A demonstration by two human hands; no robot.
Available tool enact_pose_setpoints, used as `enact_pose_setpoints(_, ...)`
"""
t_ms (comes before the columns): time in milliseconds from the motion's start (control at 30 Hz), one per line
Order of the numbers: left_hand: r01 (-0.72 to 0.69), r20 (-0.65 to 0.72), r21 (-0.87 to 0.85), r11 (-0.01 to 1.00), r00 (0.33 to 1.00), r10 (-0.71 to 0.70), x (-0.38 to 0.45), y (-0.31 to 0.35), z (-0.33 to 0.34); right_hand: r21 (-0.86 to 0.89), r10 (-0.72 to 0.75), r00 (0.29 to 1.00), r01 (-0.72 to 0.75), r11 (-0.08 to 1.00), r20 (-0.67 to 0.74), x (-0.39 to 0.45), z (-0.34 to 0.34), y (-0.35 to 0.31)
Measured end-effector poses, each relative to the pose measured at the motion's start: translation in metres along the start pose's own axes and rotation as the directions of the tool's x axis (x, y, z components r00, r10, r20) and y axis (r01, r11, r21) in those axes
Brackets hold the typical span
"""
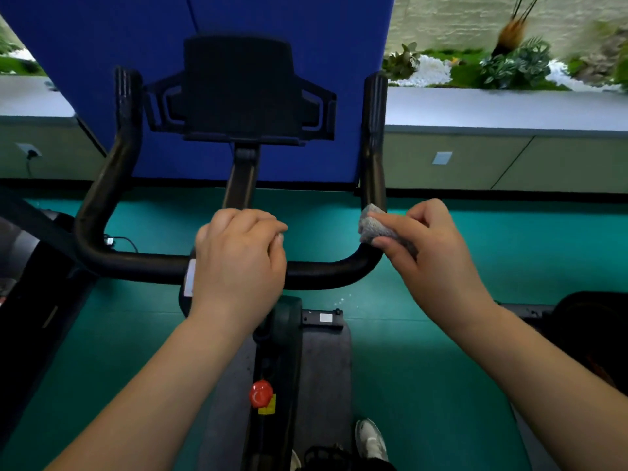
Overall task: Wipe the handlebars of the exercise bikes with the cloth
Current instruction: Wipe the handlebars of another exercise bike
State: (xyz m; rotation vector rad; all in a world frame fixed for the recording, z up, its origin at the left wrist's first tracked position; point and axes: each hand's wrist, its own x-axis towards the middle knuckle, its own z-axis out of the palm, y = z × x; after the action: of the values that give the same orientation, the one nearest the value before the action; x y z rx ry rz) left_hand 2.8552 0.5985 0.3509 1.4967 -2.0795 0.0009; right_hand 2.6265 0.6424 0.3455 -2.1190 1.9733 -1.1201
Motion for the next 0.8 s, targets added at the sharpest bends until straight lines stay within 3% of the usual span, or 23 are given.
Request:
enact_pose_setpoints(100, -0.082, 0.055, -0.027, 0.996, 0.995, 0.084, 0.001, 0.024, 0.01, 0.046, 0.052, 0.999, -0.052, 0.998, -0.013, -0.006, -0.012, 0.018)
enact_pose_setpoints(267, -0.078, 0.055, -0.031, 0.996, 0.995, 0.08, -0.004, 0.084, 0.031, 0.169, 0.184, 0.983, -0.183, 0.968, 0.01, -0.008, -0.039, 0.077)
enact_pose_setpoints(400, -0.063, 0.005, 0.013, 0.998, 0.998, 0.063, -0.012, 0.144, 0.06, 0.303, 0.268, 0.95, -0.306, 0.902, 0.161, -0.01, -0.062, 0.138)
enact_pose_setpoints(533, -0.046, -0.019, 0.03, 0.999, 0.999, 0.046, -0.012, 0.204, 0.102, 0.245, 0.237, 0.937, -0.3, 0.922, 0.258, -0.011, -0.087, 0.195)
enact_pose_setpoints(800, -0.014, 0.292, 0.154, 0.988, 0.956, -0.032, 0.001, 0.257, 0.182, 0.071, 0.187, 0.965, -0.203, 0.977, 0.182, 0.003, -0.114, 0.284)
